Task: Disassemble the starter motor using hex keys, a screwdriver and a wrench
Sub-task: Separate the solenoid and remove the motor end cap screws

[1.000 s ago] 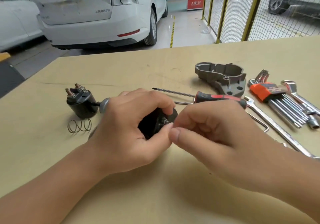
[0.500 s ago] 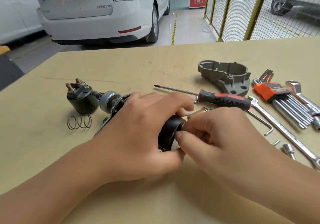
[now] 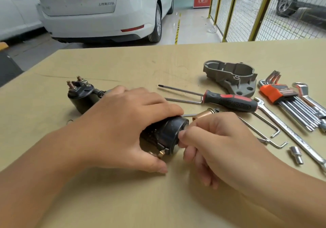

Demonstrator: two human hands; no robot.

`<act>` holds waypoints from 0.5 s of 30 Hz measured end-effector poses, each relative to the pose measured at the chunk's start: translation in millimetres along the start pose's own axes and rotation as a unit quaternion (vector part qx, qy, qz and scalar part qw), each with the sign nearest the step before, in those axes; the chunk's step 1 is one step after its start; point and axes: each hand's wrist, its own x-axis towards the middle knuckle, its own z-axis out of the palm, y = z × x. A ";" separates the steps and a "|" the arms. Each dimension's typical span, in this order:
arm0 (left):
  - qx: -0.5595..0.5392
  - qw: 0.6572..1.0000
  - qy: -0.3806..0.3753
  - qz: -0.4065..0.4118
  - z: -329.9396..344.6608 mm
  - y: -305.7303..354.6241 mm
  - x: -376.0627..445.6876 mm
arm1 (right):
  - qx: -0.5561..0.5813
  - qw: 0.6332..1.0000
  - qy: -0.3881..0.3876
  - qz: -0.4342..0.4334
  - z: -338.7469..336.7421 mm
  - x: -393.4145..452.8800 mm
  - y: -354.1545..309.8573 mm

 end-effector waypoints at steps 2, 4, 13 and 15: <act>0.006 1.000 0.010 0.006 1.7 -0.1 0.2 | 0.014 1.000 -0.020 0.011 0.0 0.0 0.4; 0.011 1.000 0.019 0.008 2.1 0.0 1.1 | 0.011 1.000 -0.020 -0.003 0.2 0.2 0.6; 0.010 0.998 0.052 0.021 9.3 -6.8 3.8 | -0.143 0.978 0.068 -0.134 1.8 1.4 5.4; 0.009 0.998 0.057 0.016 12.3 -11.4 6.3 | -0.193 0.965 0.076 -0.163 0.8 1.2 5.4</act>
